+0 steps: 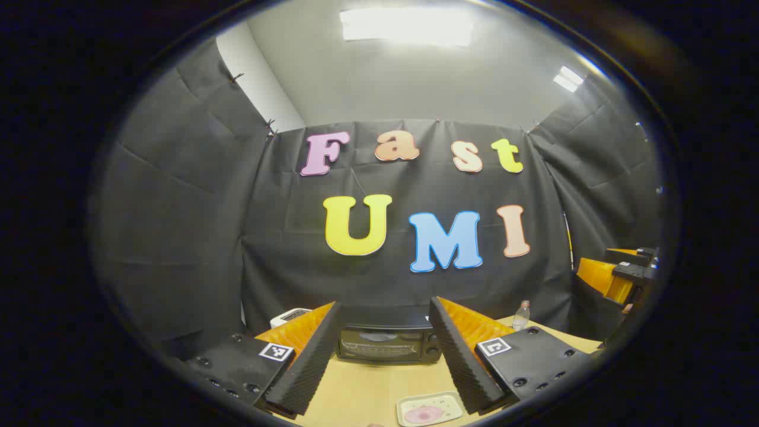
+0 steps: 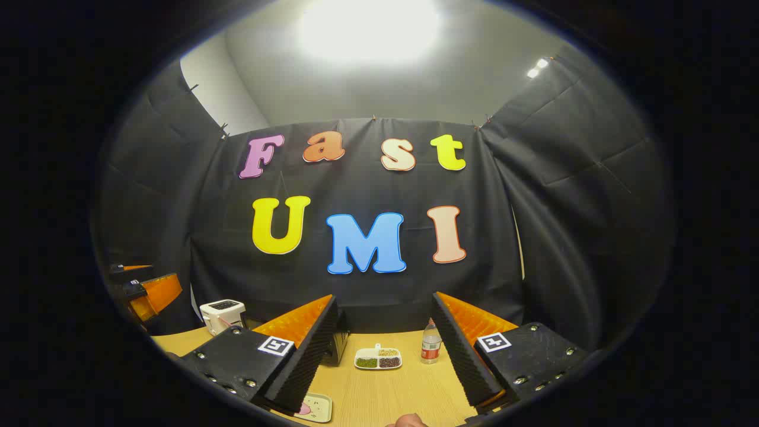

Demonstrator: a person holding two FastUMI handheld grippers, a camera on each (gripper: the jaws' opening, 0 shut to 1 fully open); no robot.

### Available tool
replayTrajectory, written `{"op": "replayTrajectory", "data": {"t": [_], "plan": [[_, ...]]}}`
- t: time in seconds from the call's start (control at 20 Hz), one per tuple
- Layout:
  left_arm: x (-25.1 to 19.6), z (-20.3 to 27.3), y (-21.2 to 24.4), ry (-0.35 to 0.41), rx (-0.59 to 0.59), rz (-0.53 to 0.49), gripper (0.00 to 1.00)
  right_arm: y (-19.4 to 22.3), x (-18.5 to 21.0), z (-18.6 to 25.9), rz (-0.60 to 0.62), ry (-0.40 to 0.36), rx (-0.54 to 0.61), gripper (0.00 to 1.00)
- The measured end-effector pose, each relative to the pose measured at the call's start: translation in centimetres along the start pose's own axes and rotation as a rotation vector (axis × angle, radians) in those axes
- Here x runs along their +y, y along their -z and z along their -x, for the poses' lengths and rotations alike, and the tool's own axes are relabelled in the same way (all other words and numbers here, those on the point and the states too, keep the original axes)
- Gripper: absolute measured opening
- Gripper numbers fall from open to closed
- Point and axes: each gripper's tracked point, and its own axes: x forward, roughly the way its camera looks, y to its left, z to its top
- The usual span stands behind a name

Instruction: Open the electric oven with the left hand, put the food in, and close the electric oven.

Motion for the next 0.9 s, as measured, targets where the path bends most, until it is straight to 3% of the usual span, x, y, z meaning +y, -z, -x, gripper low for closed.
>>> {"op": "replayTrajectory", "data": {"t": [0.7, 0.9], "plan": [[-2.0, -0.7, 0.1, 0.023, -0.008, 0.001, 0.97, 0.3, -1.6, 0.5, 0.043, 0.016, -0.007, 0.97], [-2.8, -1.1, 0.0, 0.023, -0.012, -0.016, 1.0, 0.5, -2.1, 0.3, 0.046, 0.006, -0.008, 0.97]]}}
